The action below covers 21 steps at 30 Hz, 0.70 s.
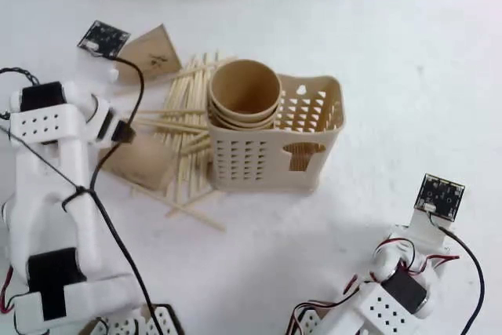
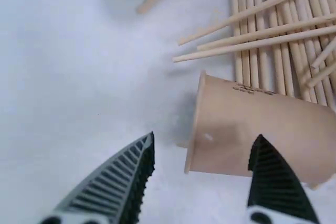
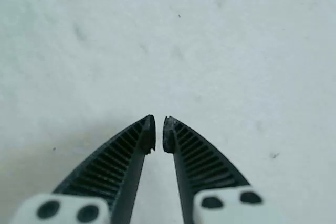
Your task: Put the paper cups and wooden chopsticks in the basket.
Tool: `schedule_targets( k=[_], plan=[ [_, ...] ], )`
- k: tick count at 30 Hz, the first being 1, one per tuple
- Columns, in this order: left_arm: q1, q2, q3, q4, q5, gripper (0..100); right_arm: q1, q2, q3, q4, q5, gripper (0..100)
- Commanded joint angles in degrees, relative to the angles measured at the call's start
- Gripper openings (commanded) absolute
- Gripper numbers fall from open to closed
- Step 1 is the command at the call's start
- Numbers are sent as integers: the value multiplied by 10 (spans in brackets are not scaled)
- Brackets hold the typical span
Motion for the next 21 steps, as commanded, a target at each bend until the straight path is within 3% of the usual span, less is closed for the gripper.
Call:
schedule_targets(
  k=[1, 6, 14, 21],
  plan=[
    [-36, 38, -35, -8, 68, 295, 2, -2, 4, -9, -4, 45],
    [-63, 144, -105, 47, 143, 295, 2, -2, 4, -9, -4, 45],
    [-54, 298, -251, 132, 114, 295, 2, -2, 4, -9, -4, 45],
    [-54, 318, -313, 177, 107, 257, 2, -2, 4, -9, -4, 45]
  ],
)
